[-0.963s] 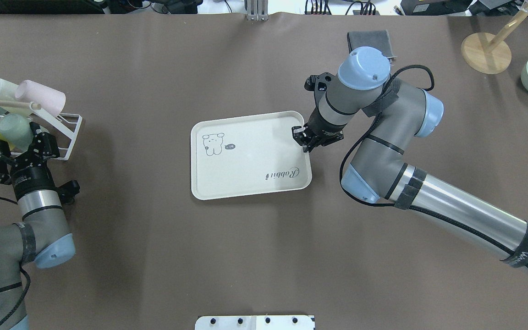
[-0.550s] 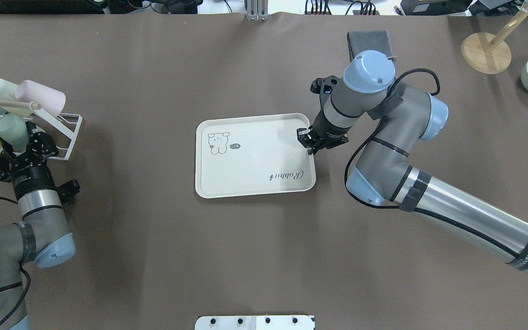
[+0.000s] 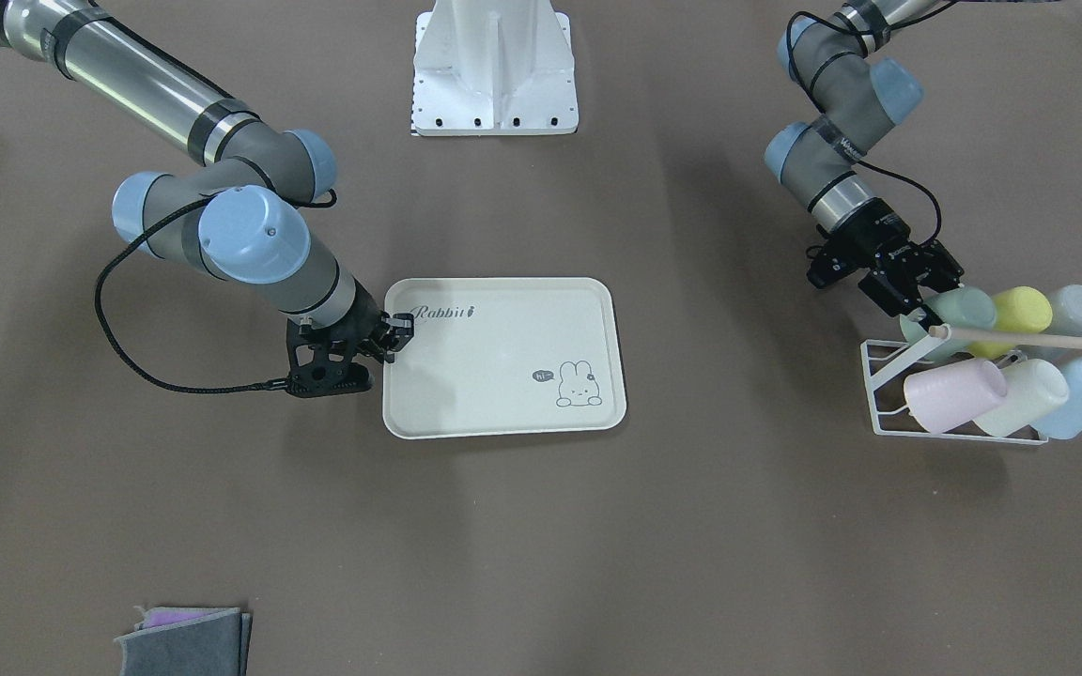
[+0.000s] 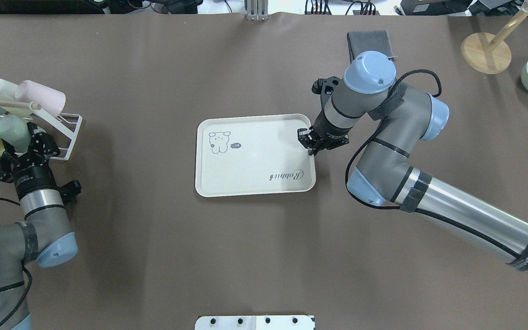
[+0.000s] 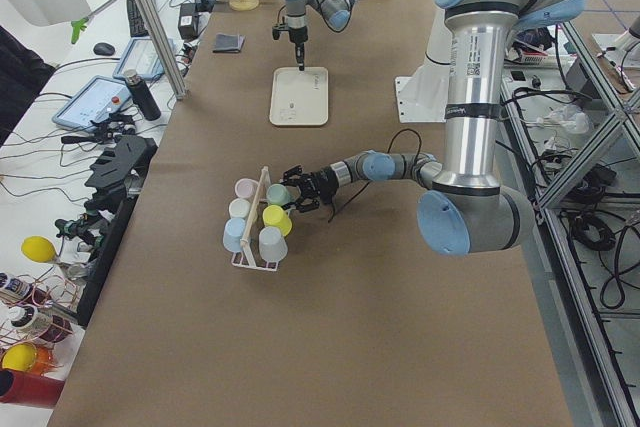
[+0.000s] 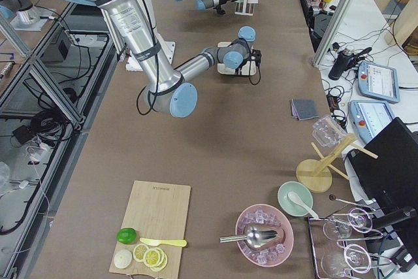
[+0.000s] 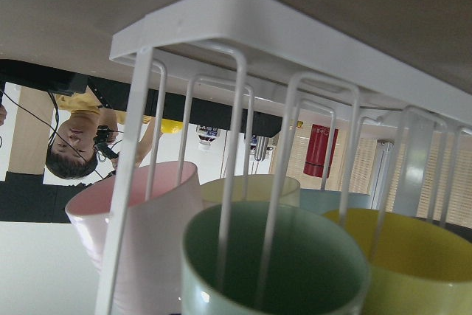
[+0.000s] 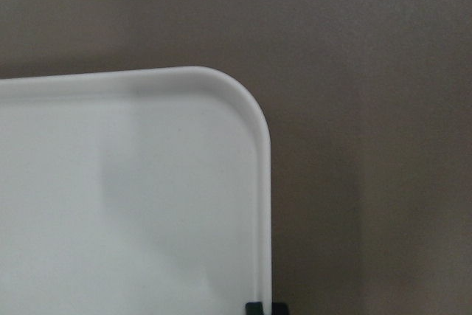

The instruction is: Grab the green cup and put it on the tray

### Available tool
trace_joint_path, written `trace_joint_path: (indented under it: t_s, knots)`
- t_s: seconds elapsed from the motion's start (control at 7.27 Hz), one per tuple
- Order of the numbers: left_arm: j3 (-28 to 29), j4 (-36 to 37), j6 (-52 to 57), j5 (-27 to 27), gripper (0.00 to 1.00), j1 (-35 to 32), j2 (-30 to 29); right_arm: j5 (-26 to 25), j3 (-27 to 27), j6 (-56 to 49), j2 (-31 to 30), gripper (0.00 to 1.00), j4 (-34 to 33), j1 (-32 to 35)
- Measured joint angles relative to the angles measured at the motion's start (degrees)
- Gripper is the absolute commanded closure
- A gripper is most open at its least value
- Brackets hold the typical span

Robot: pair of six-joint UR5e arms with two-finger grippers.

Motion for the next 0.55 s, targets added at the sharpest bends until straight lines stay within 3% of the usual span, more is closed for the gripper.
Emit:
trace_joint_path:
  t_s: [0.14,0.28,0.41,0.55]
  knots:
    - [-0.04,-2.78,3.84,-0.31,1.0,-0.01,-0.02,-0.01,0.0,0.3,0.01,0.96,-0.01,0.0]
    - [-0.03,-6.83,9.0,-0.38,1.0,-0.01,-0.04,-0.02,0.01,0.44,0.0,0.66,-0.01,0.01]
    - [-0.04,-10.63,13.53,-0.37,1.0,0.03,-0.03,0.0,0.01,0.5,-0.01,0.53,-0.09,0.03]
    - [-0.17,-12.92,16.13,-0.38,1.0,0.06,0.0,0.04,0.01,0.56,-0.05,0.01,-0.25,0.05]
